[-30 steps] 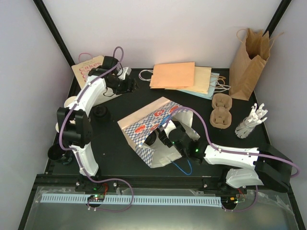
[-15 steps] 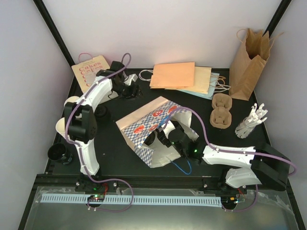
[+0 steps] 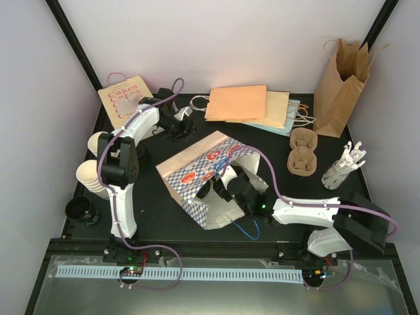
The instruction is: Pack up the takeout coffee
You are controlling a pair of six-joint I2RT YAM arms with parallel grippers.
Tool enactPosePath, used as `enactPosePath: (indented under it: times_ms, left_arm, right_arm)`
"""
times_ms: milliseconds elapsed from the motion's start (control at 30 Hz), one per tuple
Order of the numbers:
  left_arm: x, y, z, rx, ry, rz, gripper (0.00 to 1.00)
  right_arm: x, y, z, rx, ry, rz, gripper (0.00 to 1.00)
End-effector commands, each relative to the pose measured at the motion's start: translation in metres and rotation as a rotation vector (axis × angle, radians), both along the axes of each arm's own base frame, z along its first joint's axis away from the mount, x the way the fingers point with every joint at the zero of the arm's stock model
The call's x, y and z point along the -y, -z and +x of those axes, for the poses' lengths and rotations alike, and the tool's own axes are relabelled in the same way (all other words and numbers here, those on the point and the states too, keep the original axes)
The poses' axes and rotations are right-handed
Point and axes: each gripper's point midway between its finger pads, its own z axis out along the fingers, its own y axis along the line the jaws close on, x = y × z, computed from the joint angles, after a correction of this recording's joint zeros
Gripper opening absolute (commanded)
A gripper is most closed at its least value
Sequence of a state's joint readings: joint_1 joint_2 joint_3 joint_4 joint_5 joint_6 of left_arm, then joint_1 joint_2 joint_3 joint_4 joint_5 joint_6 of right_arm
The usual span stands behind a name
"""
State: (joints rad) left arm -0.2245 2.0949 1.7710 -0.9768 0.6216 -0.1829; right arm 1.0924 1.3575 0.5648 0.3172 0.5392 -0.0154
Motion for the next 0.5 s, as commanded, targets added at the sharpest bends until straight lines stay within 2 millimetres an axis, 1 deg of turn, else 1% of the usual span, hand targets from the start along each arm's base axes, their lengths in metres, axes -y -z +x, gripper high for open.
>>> enactPosePath:
  times_ms: [0,167,300,467]
  left_arm:
    - [0.011,-0.014,0.001,0.012,0.031,-0.052,0.71]
    - [0.014,-0.003,-0.001,-0.018,0.046,-0.061,0.70]
    - [0.015,0.005,-0.001,-0.044,0.052,-0.065,0.69]
    - [0.016,0.018,-0.004,-0.088,0.064,-0.066,0.68]
  right_arm:
    - [-0.007,-0.016,0.009,0.020,0.039,0.101,0.53]
    - [-0.011,-0.016,0.013,0.035,0.052,0.117,0.52]
    - [-0.014,-0.012,0.016,0.027,0.054,0.107,0.52]
    - [-0.015,-0.011,0.018,0.025,0.055,0.108,0.52]
